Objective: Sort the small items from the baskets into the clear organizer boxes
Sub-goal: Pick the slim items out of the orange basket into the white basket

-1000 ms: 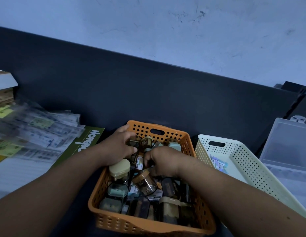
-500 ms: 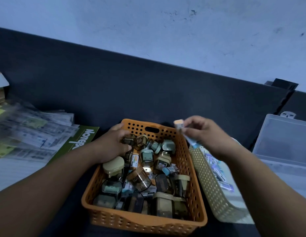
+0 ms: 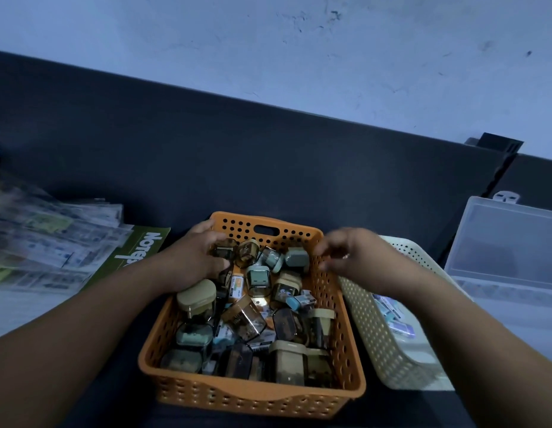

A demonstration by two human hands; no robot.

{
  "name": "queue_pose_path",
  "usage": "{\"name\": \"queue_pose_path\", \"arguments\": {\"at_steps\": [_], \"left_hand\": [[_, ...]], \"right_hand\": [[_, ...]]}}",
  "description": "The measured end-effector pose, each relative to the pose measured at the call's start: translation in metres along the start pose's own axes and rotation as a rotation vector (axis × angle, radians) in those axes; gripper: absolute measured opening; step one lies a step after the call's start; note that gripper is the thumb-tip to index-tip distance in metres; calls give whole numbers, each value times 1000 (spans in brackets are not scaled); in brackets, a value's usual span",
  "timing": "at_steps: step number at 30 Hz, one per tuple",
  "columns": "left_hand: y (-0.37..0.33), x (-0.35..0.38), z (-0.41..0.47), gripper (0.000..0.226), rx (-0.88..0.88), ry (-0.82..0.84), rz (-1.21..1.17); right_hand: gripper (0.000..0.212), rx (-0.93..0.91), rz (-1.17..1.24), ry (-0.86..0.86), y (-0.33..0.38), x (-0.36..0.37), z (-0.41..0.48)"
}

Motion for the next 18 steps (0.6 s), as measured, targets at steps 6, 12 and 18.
{"name": "queue_pose_path", "arguments": {"at_steps": [6, 12, 18], "left_hand": [[-2, 0, -2, 60, -3, 2, -13], [-2, 0, -3, 60, -10, 3, 0], [-2, 0, -4, 60, -4, 12, 8]], "right_hand": [[33, -80, -350, 449, 35, 74, 11], [27, -63, -493, 576, 31, 92, 21], [12, -97, -261, 449, 40, 86, 29]]}}
Point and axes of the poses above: each hand's wrist, its own z-axis towards the middle knuckle, its own x-axis out of the palm, y = z × x, the point moved 9 cm from there along z, towards the middle knuckle
